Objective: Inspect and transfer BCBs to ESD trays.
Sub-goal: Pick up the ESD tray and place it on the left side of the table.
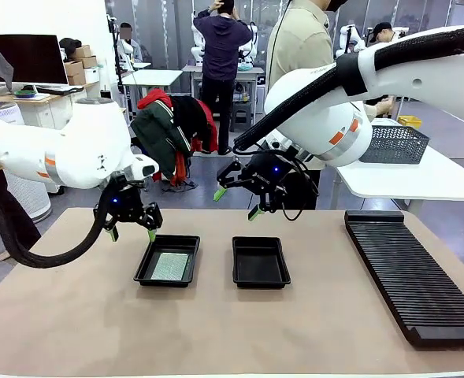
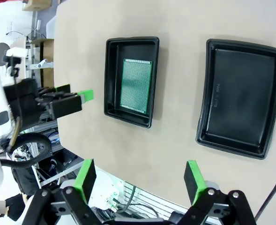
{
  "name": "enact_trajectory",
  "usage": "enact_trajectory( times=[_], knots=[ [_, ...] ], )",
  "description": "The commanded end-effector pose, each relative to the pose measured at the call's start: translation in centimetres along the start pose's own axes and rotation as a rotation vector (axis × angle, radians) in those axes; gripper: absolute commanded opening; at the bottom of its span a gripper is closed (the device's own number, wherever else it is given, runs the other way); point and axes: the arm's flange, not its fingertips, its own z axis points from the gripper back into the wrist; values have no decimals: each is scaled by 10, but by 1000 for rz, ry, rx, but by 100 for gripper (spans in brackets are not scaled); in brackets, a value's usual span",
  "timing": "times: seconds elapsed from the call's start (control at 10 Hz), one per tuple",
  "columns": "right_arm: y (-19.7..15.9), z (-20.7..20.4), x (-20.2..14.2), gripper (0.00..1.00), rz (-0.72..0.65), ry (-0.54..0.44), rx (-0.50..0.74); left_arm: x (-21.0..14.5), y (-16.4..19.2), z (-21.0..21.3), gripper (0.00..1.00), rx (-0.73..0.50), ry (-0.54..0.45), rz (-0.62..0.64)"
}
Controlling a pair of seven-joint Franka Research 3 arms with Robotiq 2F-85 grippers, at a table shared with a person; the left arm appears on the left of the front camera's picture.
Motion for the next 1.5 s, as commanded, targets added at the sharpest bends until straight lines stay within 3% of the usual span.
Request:
enact_trajectory(
  times=[0.0, 0.7, 1.4],
  knots=[
    [2, -2, 3, 100, -14, -8, -18, 14, -6, -17, 100, 5, -20, -75],
    [2, -2, 3, 100, -14, -8, -18, 35, -11, -79, 100, 23, 37, -66],
    [2, -2, 3, 100, -14, -8, -18, 32, -7, -79, 100, -2, 60, -65]
  ],
)
